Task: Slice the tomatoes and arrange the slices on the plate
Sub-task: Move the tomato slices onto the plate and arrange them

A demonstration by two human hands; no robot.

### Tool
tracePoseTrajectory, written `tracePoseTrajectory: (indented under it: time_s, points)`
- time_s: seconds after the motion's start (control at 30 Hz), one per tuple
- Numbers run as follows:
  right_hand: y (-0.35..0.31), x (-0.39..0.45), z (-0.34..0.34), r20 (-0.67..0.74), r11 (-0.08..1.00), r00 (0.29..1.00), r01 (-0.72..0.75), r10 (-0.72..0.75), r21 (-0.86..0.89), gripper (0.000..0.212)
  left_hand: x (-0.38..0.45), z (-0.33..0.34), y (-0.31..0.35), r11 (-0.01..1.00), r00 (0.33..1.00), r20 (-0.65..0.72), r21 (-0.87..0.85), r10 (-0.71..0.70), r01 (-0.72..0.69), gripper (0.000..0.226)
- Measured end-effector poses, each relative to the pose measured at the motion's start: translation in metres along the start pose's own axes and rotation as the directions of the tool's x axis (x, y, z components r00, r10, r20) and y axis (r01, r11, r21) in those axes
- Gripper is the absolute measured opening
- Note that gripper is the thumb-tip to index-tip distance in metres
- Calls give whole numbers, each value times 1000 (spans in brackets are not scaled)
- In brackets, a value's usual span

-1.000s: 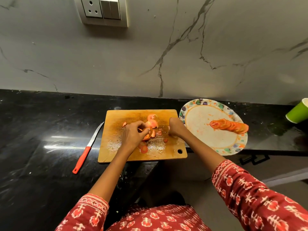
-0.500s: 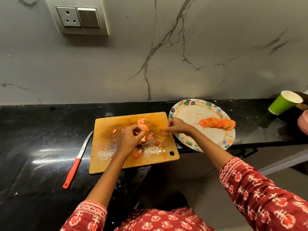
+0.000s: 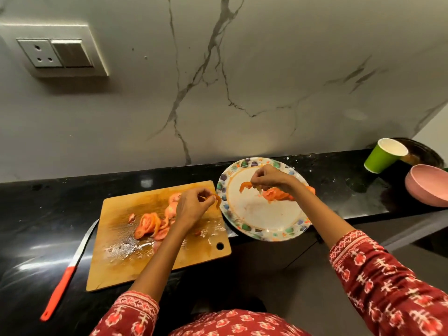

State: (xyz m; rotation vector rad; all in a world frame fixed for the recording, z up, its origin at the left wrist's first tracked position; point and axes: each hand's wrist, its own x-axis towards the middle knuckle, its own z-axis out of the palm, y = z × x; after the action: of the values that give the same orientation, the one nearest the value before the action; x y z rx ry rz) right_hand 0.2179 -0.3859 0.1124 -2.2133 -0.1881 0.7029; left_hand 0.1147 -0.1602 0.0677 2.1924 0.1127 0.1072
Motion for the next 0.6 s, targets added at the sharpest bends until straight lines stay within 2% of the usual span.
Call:
tracePoseTrajectory:
  time_s: [0.13, 0.3, 0.43, 0.6]
  points:
    - [25, 3, -31, -73, 993, 995, -76, 69, -90, 11, 18, 28, 15, 1000, 999, 44, -22, 3, -2, 3]
    - [45, 13, -41, -60, 977, 992, -123, 114, -177, 8, 38, 62, 27, 1000, 997, 75, -6, -16, 17, 6]
    - [48, 22, -40, -107, 966, 990, -117, 95, -229, 11, 49, 77, 34, 1000, 997, 82, -2, -11, 11, 8]
    - [57, 27, -30, -220, 906, 975, -122, 33, -406, 13, 58, 91, 34, 998, 994, 112, -52, -16, 22, 3]
